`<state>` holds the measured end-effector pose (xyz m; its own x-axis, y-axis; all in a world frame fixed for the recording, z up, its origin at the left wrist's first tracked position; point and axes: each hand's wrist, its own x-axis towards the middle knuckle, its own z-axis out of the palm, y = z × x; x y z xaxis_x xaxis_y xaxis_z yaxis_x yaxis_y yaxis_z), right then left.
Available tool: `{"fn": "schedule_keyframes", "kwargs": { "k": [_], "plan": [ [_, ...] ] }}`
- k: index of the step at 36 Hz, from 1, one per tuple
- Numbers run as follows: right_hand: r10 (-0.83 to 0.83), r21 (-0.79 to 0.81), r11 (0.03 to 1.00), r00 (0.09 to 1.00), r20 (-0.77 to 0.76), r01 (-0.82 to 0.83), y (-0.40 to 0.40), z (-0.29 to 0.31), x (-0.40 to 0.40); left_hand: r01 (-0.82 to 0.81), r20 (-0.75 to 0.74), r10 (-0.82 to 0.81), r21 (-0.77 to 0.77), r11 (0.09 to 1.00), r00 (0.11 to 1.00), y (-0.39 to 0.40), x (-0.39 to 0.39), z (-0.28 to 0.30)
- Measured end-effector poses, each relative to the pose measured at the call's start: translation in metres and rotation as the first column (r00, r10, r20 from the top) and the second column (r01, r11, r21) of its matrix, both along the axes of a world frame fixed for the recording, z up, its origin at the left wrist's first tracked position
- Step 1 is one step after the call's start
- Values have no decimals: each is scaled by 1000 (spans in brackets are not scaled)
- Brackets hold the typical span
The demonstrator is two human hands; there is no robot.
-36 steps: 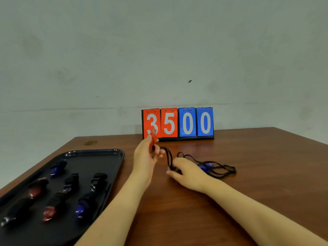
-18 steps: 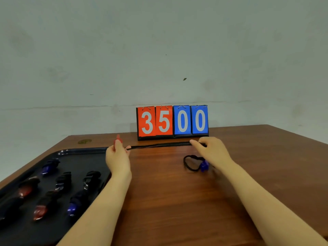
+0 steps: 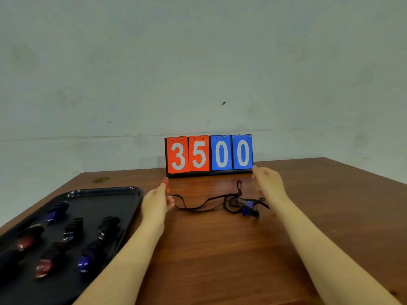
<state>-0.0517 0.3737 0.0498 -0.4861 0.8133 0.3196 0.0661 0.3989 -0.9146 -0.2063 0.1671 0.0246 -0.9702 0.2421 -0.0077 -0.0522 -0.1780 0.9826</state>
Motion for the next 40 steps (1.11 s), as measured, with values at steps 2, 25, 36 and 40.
{"fn": "schedule_keyframes", "kwargs": {
  "k": [2,25,36,40],
  "plan": [
    [-33,300,954,984,177,-22,-10,-9,-5,84,-102,-93,-90,992,990,5,9,4],
    [565,158,753,750,343,-639,-75,-36,-43,236,-50,-234,48,971,971,-1,31,30],
    [292,-137,948,956,11,-287,-52,-14,-27,180,123,-195,124,976,973,-5,22,15],
    [87,217,967,971,221,-136,-40,-24,-28,223,153,-263,236,946,953,-5,29,19]
  ]
}}
